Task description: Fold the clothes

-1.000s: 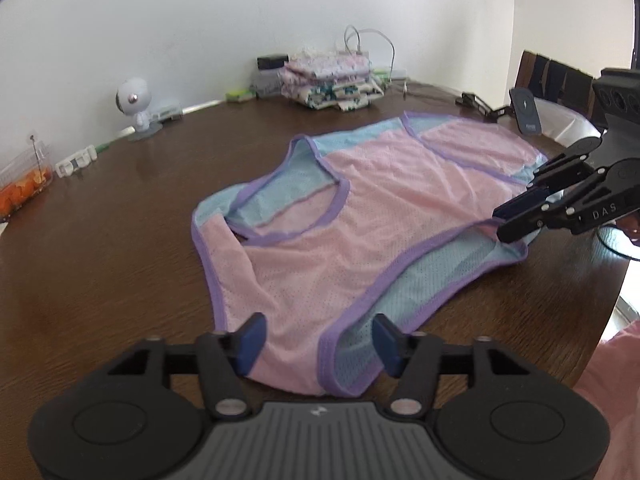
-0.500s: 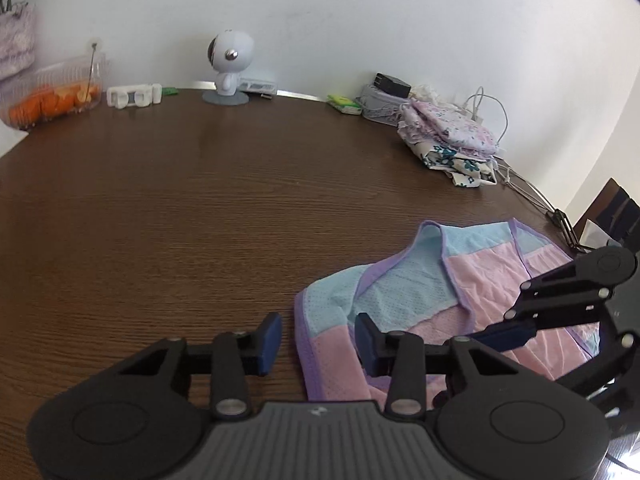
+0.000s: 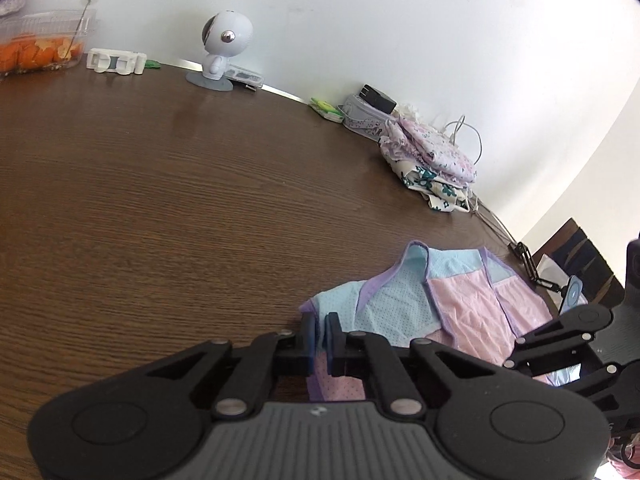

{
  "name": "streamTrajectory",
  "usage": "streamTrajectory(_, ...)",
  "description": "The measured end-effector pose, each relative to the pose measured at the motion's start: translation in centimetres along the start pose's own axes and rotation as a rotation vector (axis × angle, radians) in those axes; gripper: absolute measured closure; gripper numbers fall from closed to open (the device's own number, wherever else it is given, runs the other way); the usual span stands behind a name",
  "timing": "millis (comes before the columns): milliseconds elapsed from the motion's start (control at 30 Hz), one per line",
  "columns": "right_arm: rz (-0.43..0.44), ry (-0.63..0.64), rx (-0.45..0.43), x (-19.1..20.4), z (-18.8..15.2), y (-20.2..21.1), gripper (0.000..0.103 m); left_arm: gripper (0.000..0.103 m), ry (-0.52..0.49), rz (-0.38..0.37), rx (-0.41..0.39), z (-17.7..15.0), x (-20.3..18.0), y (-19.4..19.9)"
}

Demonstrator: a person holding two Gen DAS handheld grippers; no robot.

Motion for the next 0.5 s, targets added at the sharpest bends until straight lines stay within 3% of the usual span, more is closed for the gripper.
streamTrajectory(233, 0.045, -0.207, -0.048, -1.1, -0.6, 4.4, 0.076, 0.099, 0.020, -0.007, 0.015, -0.1, 0.9, -0.5)
streamTrajectory(367, 0.033, -0.302, -0.090, -3.1, 2.8, 9.1, 0.059, 0.099, 0.011, -0.008, 0.013, -0.1, 0.9, -0.5)
streamTrajectory(500, 0.016, -0.343, -0.042, -4.3, 6.9, 8.9, 0.051, 0.099, -0.012, 0.007, 0.003, -0.2, 0.6, -0.6)
Point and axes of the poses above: each gripper's, at about its wrist camera, not at the fingertips, and y roughly against the way its jaws point, x to its left, z to its top, the point moved 5 cm from there along -y, roughly the way its jaws point, and after that the axes turned 14 degrees about y, right-handed, at the moved point
